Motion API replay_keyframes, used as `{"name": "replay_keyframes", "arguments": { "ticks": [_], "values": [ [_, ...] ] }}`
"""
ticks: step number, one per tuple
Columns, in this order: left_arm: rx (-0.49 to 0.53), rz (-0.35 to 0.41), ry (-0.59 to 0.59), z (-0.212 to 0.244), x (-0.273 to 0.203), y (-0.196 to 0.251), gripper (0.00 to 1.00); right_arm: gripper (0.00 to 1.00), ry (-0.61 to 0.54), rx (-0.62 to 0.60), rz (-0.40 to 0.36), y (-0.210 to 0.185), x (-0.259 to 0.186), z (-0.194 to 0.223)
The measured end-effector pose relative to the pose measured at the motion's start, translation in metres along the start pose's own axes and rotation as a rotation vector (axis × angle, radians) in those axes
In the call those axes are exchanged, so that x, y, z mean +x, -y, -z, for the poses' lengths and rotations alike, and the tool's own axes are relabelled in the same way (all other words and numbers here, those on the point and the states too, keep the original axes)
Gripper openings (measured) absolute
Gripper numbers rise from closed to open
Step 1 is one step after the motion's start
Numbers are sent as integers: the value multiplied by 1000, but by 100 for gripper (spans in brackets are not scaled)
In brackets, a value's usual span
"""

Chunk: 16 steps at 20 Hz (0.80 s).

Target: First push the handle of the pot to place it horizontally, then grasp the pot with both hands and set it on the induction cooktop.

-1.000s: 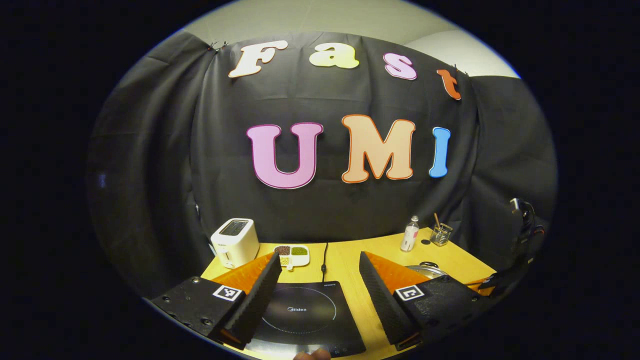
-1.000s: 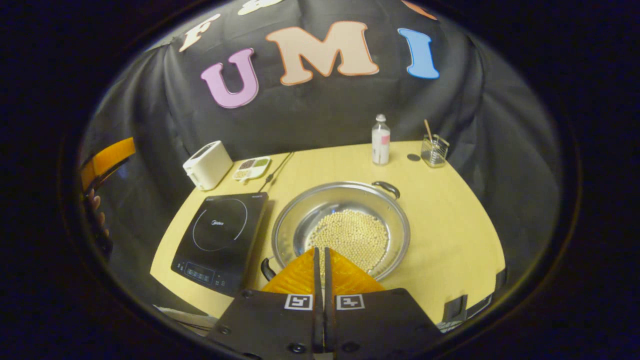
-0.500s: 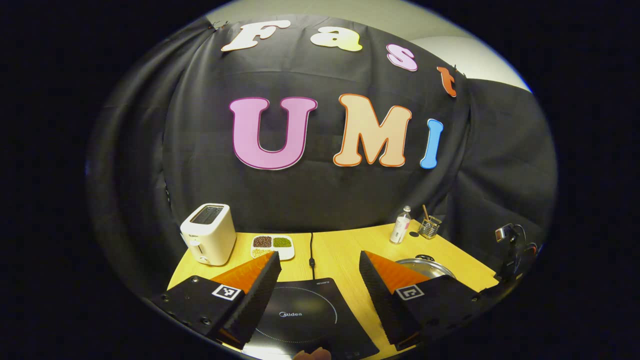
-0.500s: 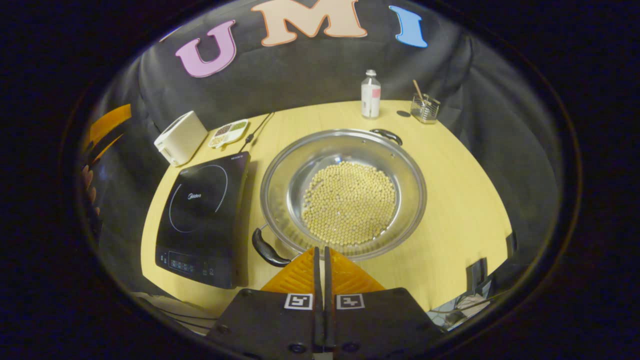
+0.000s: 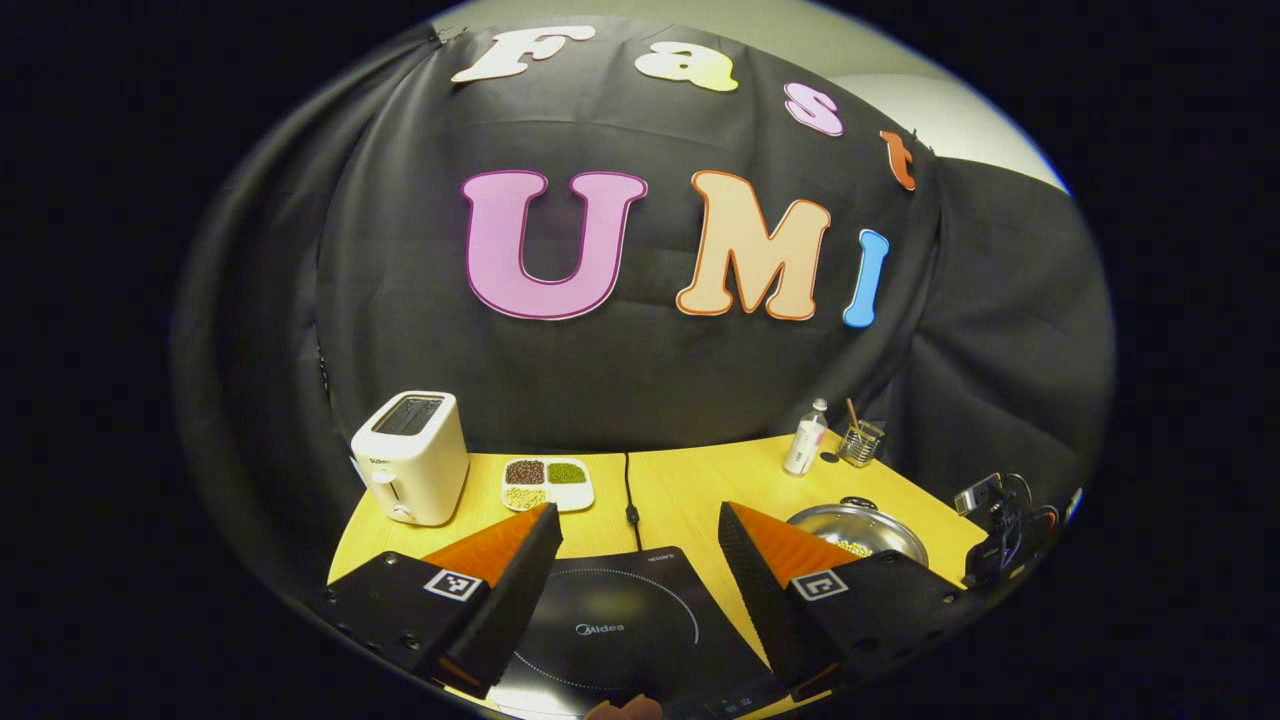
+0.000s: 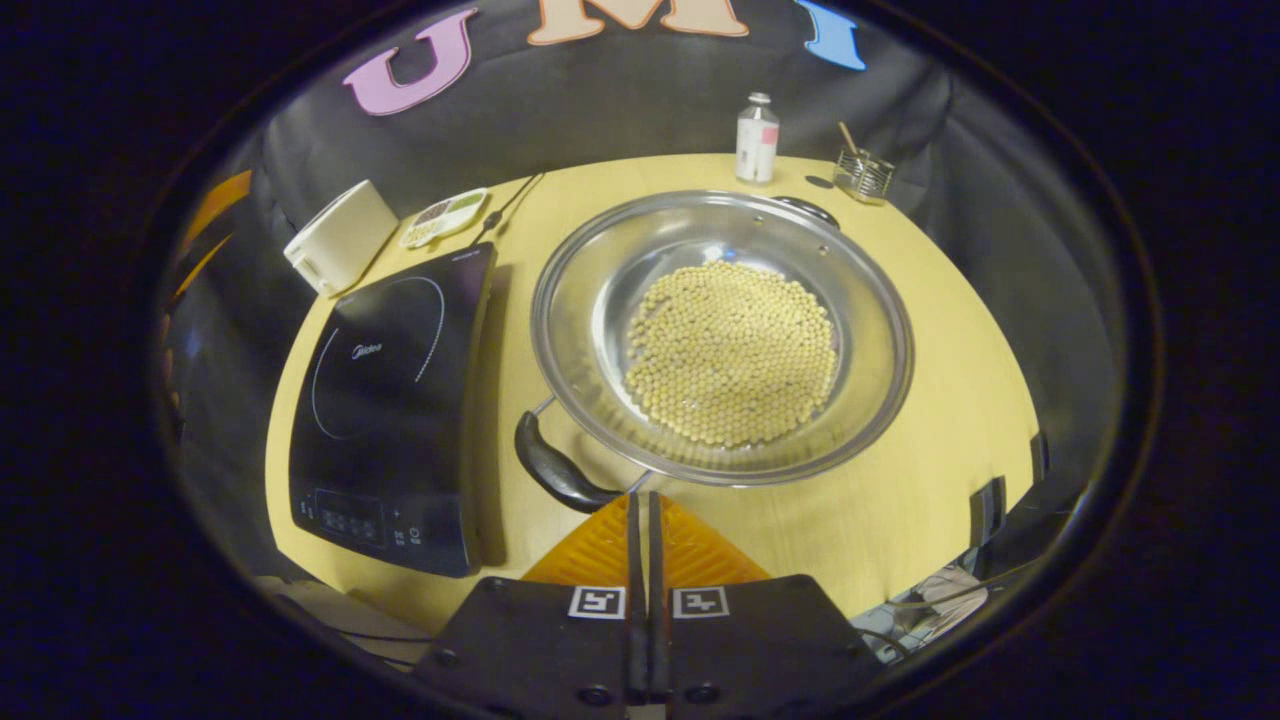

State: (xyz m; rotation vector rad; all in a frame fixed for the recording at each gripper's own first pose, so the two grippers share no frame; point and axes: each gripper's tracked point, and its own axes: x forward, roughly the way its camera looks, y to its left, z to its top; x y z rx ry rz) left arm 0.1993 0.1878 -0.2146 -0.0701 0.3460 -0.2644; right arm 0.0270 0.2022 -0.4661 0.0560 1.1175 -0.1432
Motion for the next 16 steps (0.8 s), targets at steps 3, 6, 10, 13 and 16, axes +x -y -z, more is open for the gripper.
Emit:
{"name": "replay_keyframes", "arguments": {
  "ticks": [3,6,10,13,16],
  "values": [
    [-13,-7,-3,5,0,-7,96,3,-11,0,4,-6,4,0],
    [-24,-23,-3,8,0,-16,96,3,-12,12,3,-11,9,-8],
    [-42,-39,-6,13,-2,-26,96,3,-13,15,-19,-27,18,-18],
    [-45,-47,-3,14,-4,-30,96,0,-31,-16,-7,-33,29,-19],
    [-35,-53,1,12,-6,-33,96,2,-30,19,-29,-43,35,-27]
  ]
}}
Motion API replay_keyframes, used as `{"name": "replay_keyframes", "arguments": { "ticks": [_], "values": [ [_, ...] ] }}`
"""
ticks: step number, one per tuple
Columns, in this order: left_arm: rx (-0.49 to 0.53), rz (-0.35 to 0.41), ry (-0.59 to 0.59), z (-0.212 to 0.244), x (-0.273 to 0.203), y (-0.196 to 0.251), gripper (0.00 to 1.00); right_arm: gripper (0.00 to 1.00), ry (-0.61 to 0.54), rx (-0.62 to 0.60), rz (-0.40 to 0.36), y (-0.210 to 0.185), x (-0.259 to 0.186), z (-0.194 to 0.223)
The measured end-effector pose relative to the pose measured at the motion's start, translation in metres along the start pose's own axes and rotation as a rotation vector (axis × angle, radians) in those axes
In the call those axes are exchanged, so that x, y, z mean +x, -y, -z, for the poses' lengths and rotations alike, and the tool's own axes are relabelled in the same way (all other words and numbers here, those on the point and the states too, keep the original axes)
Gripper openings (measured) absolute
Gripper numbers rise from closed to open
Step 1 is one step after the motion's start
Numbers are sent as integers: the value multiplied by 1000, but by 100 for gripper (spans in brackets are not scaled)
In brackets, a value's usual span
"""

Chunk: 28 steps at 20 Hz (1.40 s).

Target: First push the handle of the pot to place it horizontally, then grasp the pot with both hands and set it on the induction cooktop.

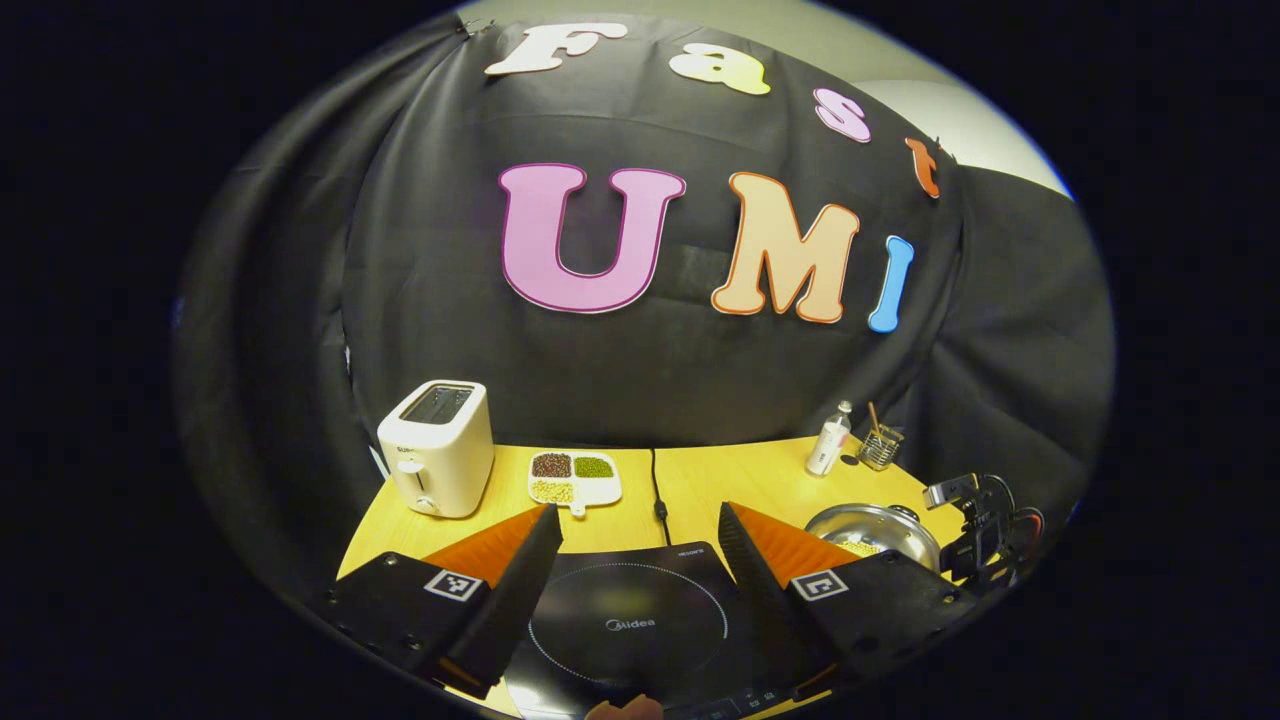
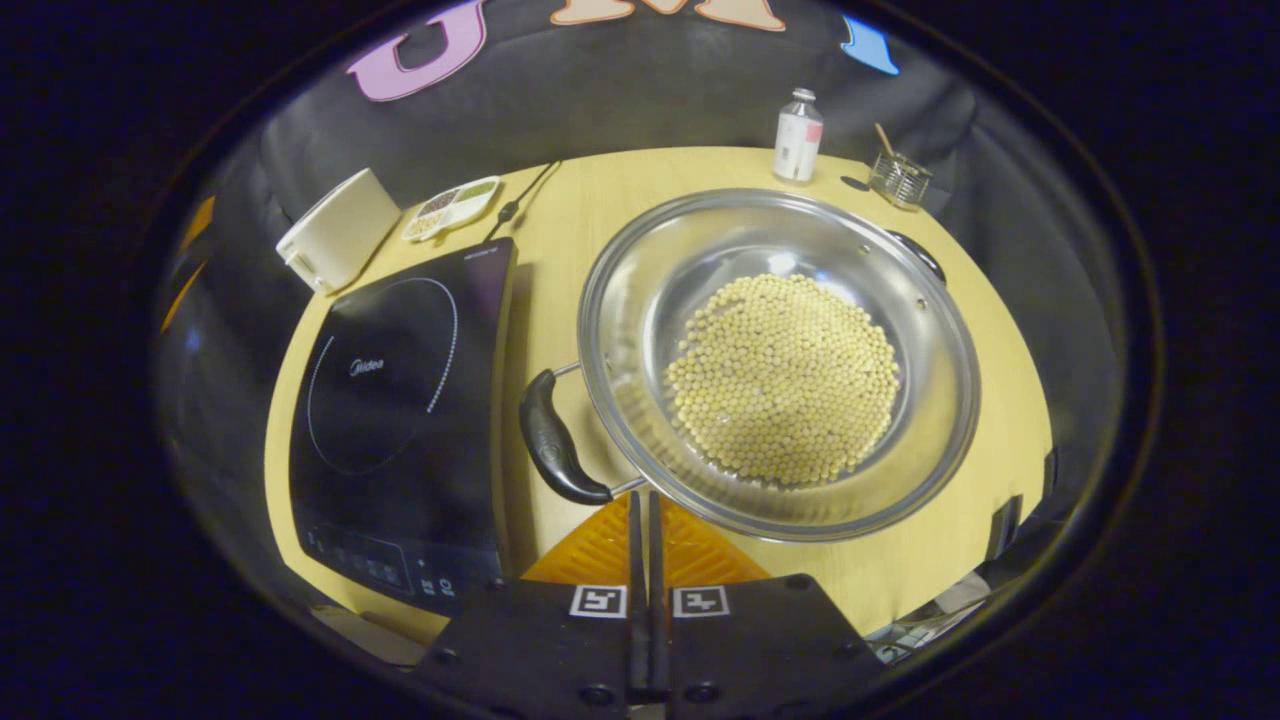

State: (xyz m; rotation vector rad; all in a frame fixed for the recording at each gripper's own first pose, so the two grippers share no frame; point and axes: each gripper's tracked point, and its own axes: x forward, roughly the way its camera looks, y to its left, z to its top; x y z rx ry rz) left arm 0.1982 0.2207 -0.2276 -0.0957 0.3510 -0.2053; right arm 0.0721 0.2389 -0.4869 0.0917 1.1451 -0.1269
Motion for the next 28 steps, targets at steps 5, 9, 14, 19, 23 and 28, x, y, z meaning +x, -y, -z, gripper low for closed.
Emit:
{"name": "replay_keyframes", "arguments": {
  "ticks": [5,9,14,19,23,28],
  "values": [
    [16,1,3,-1,-3,-1,96,2,-2,-2,-11,-8,7,-4],
    [18,-2,7,-3,-7,1,96,3,-7,-9,-26,-14,11,-7],
    [19,-18,11,-5,-18,3,96,0,12,-12,-51,-24,16,-21],
    [40,-30,26,-11,-32,5,96,2,18,0,-64,-29,20,-31],
    [58,-24,45,-17,-41,12,96,2,31,5,-50,-26,17,-29],
    [87,-20,50,-23,-51,15,96,3,51,39,-26,-29,19,-33]
  ]
}}
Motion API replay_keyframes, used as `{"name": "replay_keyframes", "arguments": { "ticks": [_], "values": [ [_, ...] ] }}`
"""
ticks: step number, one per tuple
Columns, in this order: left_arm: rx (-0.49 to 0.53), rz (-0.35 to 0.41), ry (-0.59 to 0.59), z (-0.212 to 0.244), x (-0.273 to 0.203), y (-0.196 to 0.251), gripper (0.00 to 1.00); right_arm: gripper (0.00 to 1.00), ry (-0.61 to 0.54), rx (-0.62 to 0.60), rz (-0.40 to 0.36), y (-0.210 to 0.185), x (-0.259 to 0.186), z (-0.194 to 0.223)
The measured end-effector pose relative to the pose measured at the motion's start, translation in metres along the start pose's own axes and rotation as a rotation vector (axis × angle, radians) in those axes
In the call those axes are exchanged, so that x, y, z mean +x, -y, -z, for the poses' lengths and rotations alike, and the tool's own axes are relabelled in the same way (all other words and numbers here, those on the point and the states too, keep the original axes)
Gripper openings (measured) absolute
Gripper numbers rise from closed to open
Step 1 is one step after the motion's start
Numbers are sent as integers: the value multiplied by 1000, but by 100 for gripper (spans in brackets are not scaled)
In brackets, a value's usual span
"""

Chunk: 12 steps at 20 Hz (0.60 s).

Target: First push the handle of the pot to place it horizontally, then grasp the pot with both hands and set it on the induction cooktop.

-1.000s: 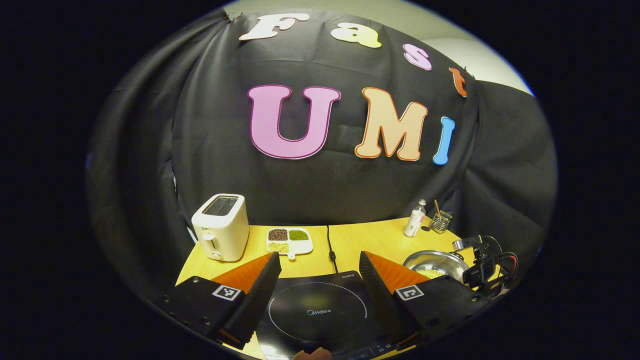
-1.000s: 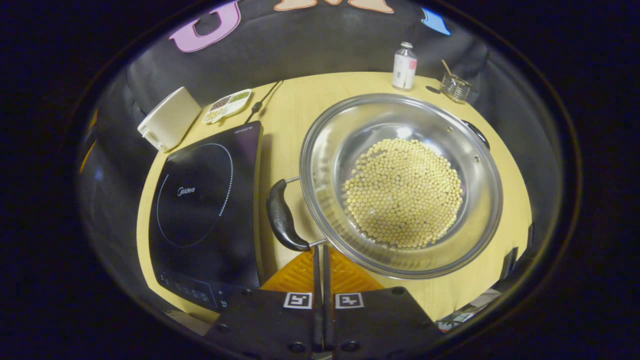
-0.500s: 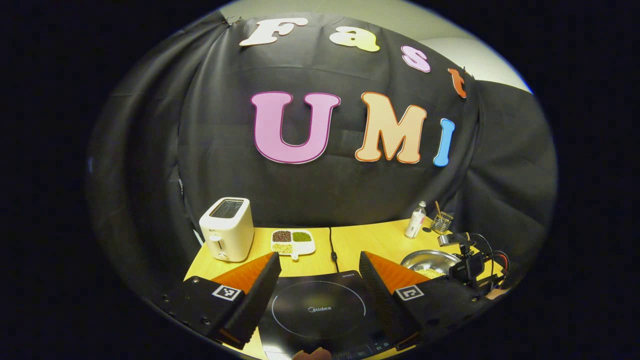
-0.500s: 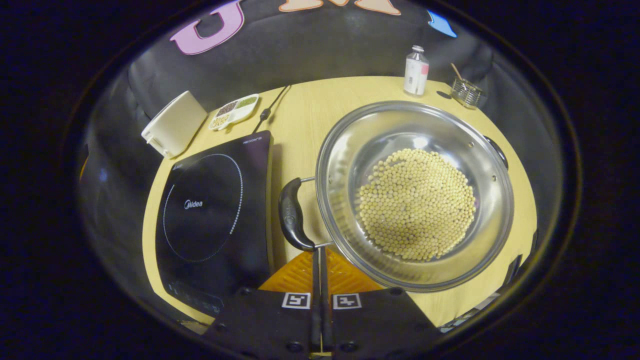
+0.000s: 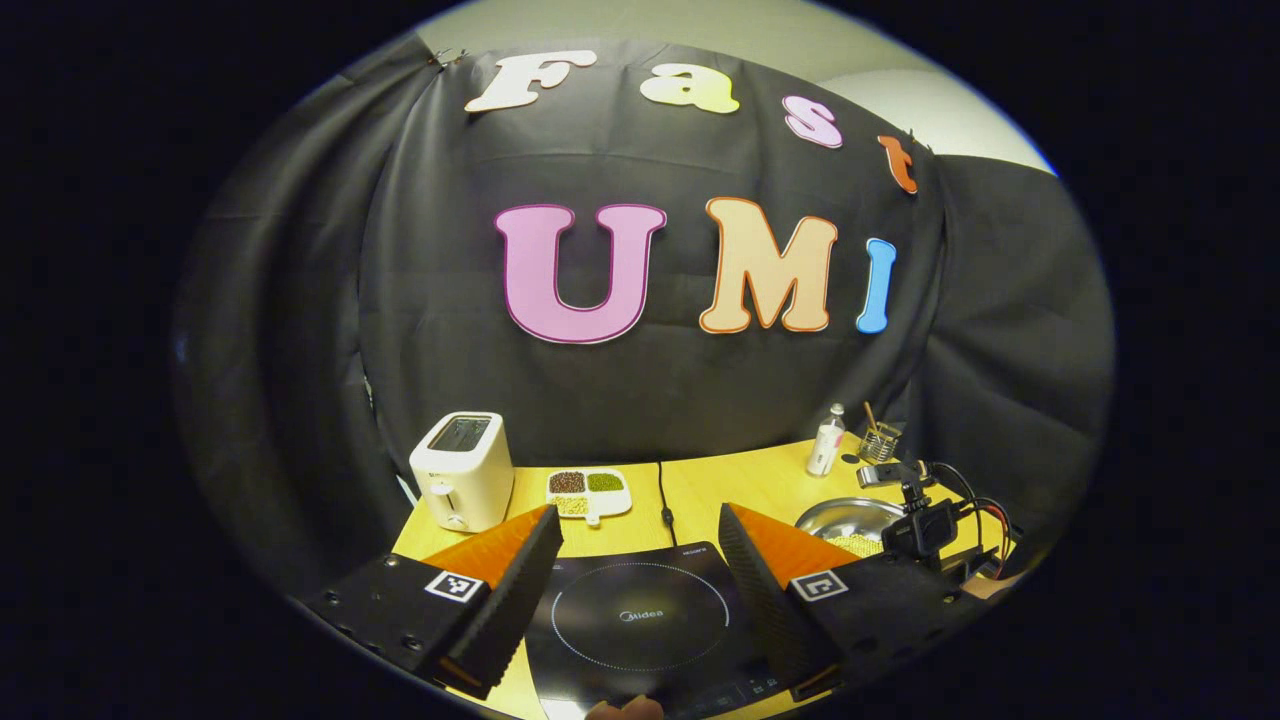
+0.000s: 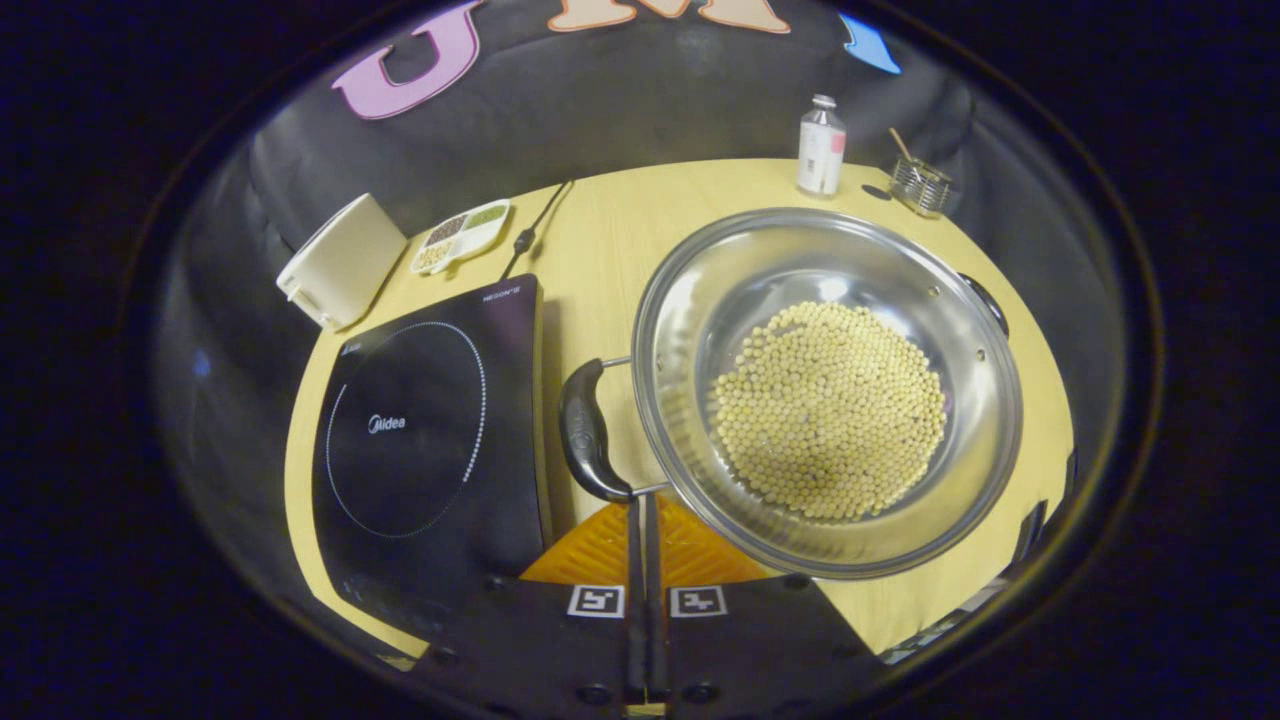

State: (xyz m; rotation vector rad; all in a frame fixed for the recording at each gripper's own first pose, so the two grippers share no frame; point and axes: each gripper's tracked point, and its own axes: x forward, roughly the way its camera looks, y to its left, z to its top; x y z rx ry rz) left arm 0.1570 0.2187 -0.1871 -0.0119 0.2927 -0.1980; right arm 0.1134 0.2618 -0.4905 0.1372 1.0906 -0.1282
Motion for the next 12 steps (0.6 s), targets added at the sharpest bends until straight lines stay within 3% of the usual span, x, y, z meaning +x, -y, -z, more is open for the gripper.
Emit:
{"name": "replay_keyframes", "arguments": {
  "ticks": [7,12],
  "values": [
    [23,23,15,-6,-2,1,96,2,-22,-7,83,10,-7,21],
    [4,54,12,-4,4,11,96,3,-18,3,101,17,-14,30]
  ]
}}
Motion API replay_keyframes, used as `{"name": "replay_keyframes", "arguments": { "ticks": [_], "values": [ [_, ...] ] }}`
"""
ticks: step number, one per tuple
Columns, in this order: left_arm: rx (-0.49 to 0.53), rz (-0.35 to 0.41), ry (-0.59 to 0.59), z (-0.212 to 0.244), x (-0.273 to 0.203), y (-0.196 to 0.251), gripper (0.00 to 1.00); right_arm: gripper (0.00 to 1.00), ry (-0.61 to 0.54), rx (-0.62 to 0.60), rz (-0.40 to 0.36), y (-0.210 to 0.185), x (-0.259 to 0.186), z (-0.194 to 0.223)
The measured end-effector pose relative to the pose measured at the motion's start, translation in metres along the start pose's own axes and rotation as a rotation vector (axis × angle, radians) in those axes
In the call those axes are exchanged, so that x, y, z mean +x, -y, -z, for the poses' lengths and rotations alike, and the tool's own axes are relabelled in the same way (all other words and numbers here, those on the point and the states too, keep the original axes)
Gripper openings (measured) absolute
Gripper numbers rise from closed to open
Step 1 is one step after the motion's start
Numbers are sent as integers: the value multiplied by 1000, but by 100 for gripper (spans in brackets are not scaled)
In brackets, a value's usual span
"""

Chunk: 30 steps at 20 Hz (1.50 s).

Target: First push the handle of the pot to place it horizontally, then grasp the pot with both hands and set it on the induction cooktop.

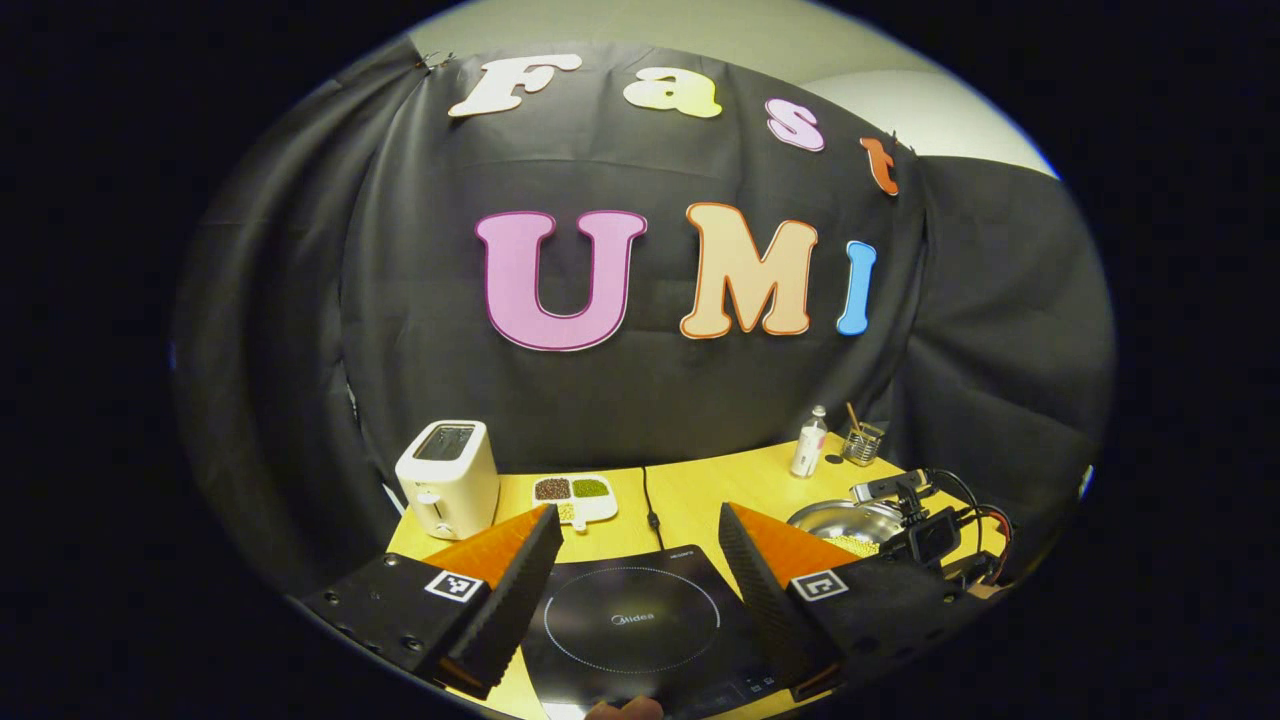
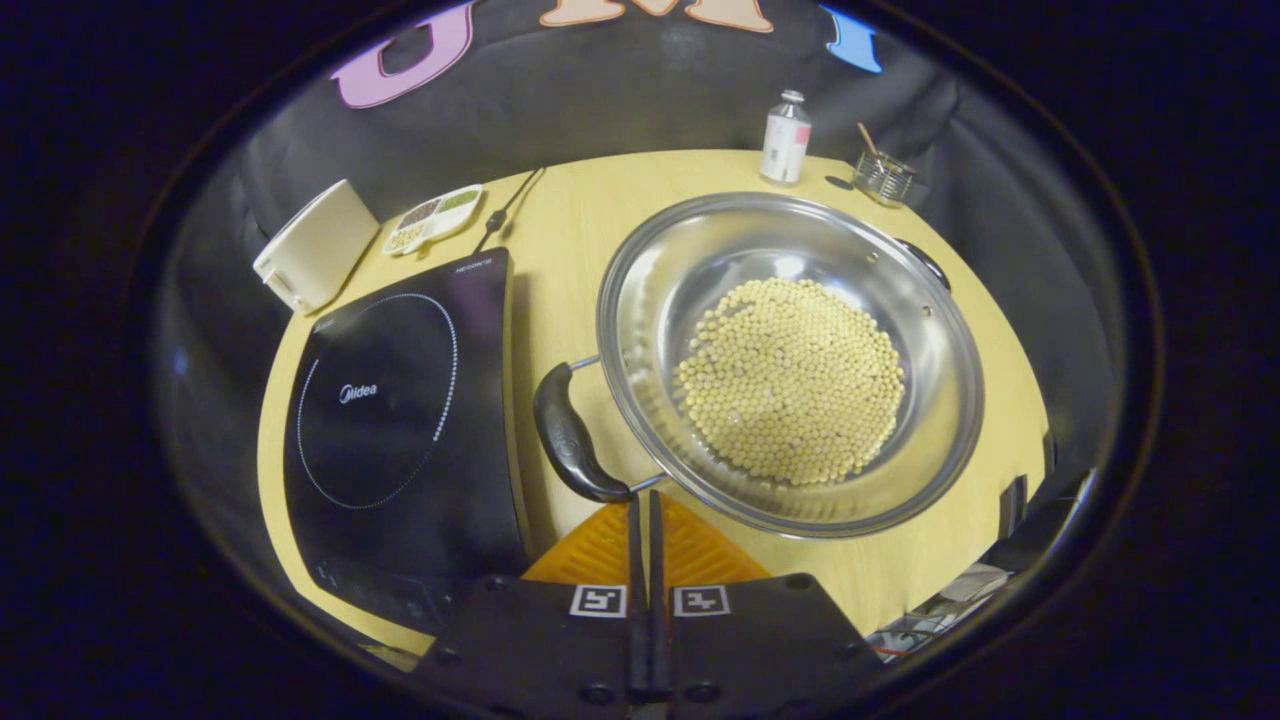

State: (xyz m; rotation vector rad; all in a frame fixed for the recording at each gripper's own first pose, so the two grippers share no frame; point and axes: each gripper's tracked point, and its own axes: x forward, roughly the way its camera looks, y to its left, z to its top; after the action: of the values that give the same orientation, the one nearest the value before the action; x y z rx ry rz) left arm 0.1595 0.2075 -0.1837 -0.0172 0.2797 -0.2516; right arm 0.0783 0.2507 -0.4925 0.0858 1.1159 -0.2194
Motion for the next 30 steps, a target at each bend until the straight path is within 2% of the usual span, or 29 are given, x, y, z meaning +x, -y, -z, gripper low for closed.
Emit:
{"name": "replay_keyframes", "arguments": {
  "ticks": [2,3,6,10,13,16,17,18,19,20,22,23,24,26,28,30],
  "values": [
    [6,2,5,-3,0,3,96,3,-9,35,-15,-9,4,-3],
    [10,4,5,-3,1,7,96,0,-19,12,-6,-9,8,-1],
    [11,2,4,-6,-2,12,93,4,-47,-40,17,-4,11,14],
    [7,6,-7,-3,-1,25,94,2,-1,-56,-47,-4,-9,11],
    [5,6,-40,7,3,40,96,3,104,-13,-144,-3,-35,-13],
    [23,-19,-50,6,7,56,96,0,209,-8,-177,27,-52,-46],
    [25,-30,-60,6,9,65,93,3,234,-19,-175,41,-56,-55],
    [25,-37,-66,7,10,75,96,0,258,-32,-172,55,-59,-65],
    [27,-42,-69,6,11,87,96,3,285,-48,-169,70,-62,-76],
    [33,-50,-74,5,12,97,96,0,310,-65,-172,83,-64,-87],
    [38,-75,-86,6,14,117,96,2,344,-97,-182,106,-68,-104],
    [31,-81,-93,8,16,129,99,2,364,-115,-184,119,-67,-114],
    [20,-91,-105,12,17,141,96,2,384,-133,-189,130,-66,-123],
    [-3,-106,-132,22,19,163,96,2,407,-171,-177,153,-64,-140],
    [-12,-125,-146,27,21,183,96,6,422,-193,-179,173,-58,-153],
    [-14,-137,-165,36,25,198,96,17,434,-196,-184,188,-53,-164]
  ]
}}
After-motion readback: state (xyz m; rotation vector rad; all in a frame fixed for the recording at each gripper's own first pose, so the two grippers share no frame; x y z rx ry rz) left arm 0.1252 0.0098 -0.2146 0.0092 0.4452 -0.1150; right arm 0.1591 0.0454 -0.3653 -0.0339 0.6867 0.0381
